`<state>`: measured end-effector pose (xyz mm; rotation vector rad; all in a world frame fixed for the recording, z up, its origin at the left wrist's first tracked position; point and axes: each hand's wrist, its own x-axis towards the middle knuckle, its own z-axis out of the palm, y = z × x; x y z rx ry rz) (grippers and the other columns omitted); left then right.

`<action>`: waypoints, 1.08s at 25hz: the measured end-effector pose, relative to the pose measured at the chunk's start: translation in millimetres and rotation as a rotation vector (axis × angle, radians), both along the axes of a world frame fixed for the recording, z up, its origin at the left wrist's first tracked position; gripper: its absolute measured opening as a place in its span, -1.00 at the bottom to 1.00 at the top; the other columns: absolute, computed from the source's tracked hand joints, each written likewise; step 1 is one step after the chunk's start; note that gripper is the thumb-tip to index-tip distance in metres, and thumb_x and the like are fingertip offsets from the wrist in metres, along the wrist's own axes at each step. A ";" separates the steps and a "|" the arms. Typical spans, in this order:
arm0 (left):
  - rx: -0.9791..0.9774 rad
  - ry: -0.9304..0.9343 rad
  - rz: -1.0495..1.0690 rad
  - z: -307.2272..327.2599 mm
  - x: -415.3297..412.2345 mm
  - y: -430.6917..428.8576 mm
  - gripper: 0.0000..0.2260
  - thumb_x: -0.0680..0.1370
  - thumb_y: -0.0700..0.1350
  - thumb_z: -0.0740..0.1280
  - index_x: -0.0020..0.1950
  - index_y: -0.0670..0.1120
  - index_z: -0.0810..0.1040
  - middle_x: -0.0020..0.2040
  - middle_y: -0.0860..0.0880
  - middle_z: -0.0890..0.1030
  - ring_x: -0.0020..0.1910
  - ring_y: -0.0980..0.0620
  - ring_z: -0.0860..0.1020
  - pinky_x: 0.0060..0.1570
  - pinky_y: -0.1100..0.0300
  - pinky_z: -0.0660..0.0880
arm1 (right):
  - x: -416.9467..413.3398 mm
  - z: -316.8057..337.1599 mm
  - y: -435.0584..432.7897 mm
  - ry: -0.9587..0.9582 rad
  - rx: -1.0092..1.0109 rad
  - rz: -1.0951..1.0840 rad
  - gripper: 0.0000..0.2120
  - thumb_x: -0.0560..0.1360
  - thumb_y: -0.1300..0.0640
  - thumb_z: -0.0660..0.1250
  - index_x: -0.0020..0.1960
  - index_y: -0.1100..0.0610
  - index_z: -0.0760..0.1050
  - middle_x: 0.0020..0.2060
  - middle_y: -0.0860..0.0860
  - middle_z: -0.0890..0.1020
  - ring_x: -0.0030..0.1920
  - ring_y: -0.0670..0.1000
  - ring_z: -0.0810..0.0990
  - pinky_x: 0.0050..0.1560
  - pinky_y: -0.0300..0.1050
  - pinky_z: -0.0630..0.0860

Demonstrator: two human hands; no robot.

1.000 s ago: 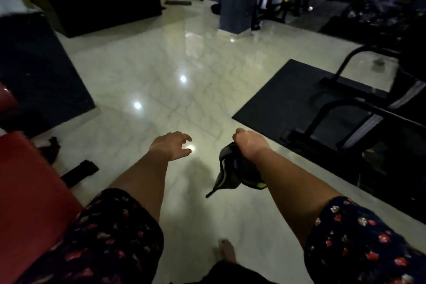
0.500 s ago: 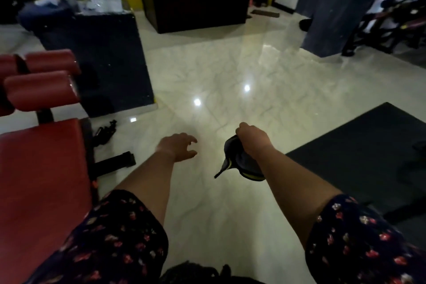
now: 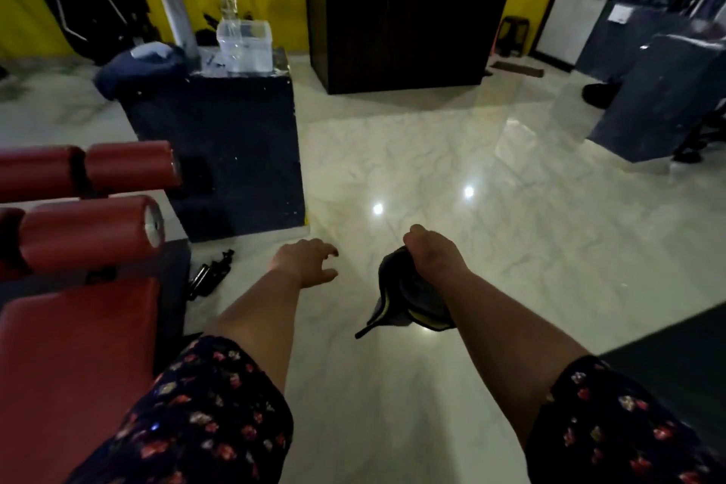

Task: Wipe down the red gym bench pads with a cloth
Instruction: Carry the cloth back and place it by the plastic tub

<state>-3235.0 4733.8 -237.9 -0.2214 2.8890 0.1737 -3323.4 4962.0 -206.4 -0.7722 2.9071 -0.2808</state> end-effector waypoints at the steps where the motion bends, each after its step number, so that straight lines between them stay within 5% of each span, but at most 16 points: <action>1: 0.021 0.015 0.025 1.6 -16.9 -13.0 -0.54 0.56 0.21 0.25 0.45 0.17 0.34 0.37 0.08 0.45 0.30 0.01 0.45 0.23 0.01 0.43 | -17.6 1.3 -13.9 0.040 0.020 0.019 -0.84 0.57 0.20 0.10 0.09 0.22 0.38 0.06 0.21 0.52 0.08 0.24 0.53 -0.09 -0.09 0.32; 7: 0.029 -0.013 0.045 -10.2 -103.3 -70.9 -0.54 0.56 0.18 0.26 0.44 0.14 0.37 0.35 0.07 0.48 0.31 0.01 0.45 0.22 0.00 0.44 | -118.5 -11.4 -83.7 0.183 0.100 0.197 -0.85 0.55 0.25 0.15 0.09 0.21 0.43 0.08 0.14 0.46 0.05 0.17 0.53 -0.15 -0.07 0.33; 15: 0.012 -0.054 0.168 -16.7 -261.3 -145.6 -0.56 0.58 0.17 0.25 0.45 0.16 0.34 0.40 0.07 0.41 0.34 -0.01 0.42 0.22 -0.03 0.44 | -301.8 -20.2 -172.7 0.125 0.048 0.269 -0.91 0.52 0.29 0.16 -0.09 0.13 0.29 -0.01 0.13 0.47 -0.08 0.14 0.52 -0.18 -0.10 0.28; 27: -0.014 -0.005 0.309 3.2 -455.1 -262.2 -0.52 0.55 0.23 0.26 0.45 0.15 0.35 0.35 -0.01 0.45 0.29 -0.06 0.46 0.20 -0.04 0.44 | -515.7 12.2 -311.9 0.284 -0.090 0.414 -0.82 0.54 0.27 0.14 0.08 0.15 0.45 0.08 0.09 0.47 0.07 0.14 0.50 -0.15 -0.08 0.34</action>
